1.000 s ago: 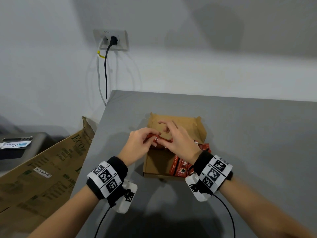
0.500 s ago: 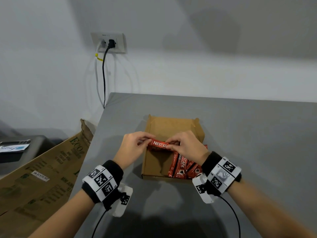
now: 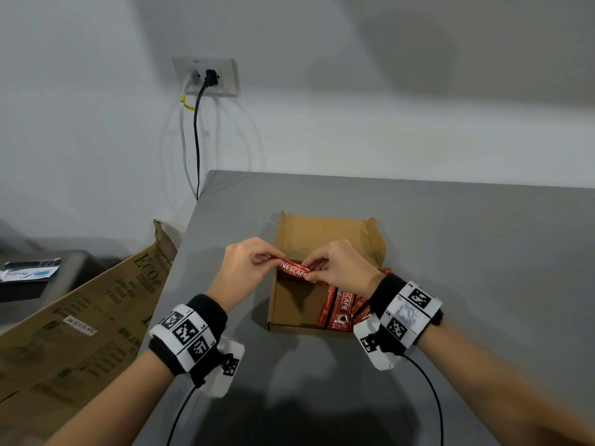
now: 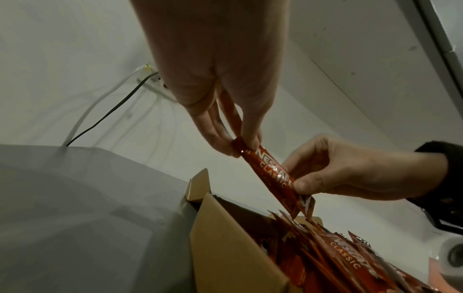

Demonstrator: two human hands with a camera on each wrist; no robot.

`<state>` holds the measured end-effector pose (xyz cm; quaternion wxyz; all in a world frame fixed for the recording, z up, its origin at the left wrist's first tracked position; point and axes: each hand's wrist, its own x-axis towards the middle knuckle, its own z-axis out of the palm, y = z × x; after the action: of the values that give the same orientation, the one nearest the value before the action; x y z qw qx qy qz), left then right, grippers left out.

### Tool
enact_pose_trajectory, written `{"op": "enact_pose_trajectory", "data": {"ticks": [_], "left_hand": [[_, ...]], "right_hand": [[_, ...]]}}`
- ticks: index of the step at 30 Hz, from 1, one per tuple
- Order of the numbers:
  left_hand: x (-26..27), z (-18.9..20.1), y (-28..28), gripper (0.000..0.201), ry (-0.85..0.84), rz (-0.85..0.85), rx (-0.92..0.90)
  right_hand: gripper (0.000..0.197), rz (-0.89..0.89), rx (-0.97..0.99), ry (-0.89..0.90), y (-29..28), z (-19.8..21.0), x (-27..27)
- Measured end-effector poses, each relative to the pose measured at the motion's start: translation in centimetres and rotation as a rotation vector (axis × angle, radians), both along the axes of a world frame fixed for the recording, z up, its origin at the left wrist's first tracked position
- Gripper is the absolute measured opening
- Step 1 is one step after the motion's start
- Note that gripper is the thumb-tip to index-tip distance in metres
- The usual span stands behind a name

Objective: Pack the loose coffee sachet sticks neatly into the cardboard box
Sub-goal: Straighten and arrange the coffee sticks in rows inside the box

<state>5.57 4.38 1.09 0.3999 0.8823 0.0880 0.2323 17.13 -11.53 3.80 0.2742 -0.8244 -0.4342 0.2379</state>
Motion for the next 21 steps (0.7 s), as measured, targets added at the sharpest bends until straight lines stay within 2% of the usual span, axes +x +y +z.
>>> {"op": "enact_pose_trajectory", "data": {"ticks": [5,10,13,18,21], "left_hand": [[0.5,-0.2,0.3,0.009,0.047,0.05,0.036],[1.2,-0.9,-0.7,0.008,0.206,0.024,0.044],[1.8,-1.4,-1.6,0.011,0.308,0.036,0.09],[2.7,-1.4,-1.7,0.016,0.482,0.021,0.43],[2.9,-1.7,-1.5,0.019,0.537,0.02,0.511]], "right_hand": [[0.03,0.053,-0.092,-0.051,1.3,-0.4,0.2],[0.02,0.077,-0.211,-0.406,1.2,-1.9,0.2],[0.015,0.074,-0.295,-0.54,0.7,-2.5,0.2],[0.012,0.102,-0.367,-0.647,1.1,-2.9,-0.1],[0.01,0.102,-0.397,-0.629,1.3,-2.9,0.0]]}}
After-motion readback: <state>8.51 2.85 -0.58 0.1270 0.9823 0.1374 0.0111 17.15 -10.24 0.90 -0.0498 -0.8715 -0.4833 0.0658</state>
